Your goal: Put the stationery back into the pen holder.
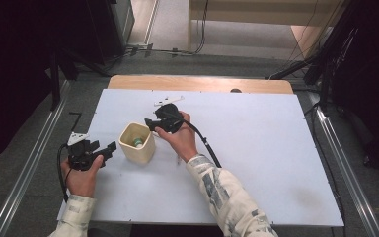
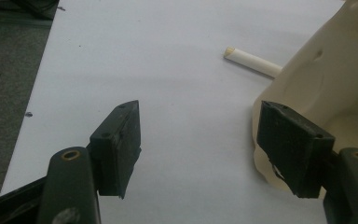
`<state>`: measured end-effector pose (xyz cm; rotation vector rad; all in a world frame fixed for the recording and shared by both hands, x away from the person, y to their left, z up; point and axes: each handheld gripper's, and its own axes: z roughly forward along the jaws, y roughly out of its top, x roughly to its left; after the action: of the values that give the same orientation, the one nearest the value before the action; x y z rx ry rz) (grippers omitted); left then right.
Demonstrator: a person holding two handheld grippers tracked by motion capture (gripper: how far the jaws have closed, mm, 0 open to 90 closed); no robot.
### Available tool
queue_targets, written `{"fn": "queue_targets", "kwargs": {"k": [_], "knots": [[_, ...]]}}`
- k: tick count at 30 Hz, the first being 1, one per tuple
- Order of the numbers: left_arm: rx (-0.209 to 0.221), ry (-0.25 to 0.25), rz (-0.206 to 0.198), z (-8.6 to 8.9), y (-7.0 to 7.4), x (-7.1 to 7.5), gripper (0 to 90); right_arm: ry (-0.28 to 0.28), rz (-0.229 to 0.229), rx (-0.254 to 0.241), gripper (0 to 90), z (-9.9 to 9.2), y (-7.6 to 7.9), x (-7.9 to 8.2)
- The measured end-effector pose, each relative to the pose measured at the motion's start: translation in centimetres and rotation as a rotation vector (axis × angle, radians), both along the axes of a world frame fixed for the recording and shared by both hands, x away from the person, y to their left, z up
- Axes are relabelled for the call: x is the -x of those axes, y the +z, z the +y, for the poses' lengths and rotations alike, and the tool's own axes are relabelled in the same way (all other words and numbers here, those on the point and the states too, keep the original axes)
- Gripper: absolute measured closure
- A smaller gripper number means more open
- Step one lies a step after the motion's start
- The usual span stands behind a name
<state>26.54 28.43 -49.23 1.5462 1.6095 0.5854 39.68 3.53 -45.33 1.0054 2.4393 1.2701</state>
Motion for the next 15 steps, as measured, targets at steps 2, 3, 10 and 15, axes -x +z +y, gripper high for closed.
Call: {"fn": "queue_targets", "kwargs": {"k": [2, 3, 10, 15], "knots": [[0.0, 0.0, 0.0, 0.0, 0.0, 0.0, 31.6, 0.001, 0.001, 0.003, 47.6, 0.0, -0.1, 0.0], [-0.001, -0.001, 0.001, 0.0, 0.0, 0.0, 31.5, 0.003, 0.002, 0.003, 47.5, 0.0, -0.1, -0.1], [0.0, 0.0, 0.0, 0.0, 0.0, 0.0, 31.5, -0.005, 0.013, 0.021, 47.4, -0.3, -0.7, -0.5], [-0.003, 0.0, 0.002, 0.0, 0.0, 0.0, 31.5, -0.005, 0.028, 0.033, 47.3, -0.4, -1.4, -0.9]]}}
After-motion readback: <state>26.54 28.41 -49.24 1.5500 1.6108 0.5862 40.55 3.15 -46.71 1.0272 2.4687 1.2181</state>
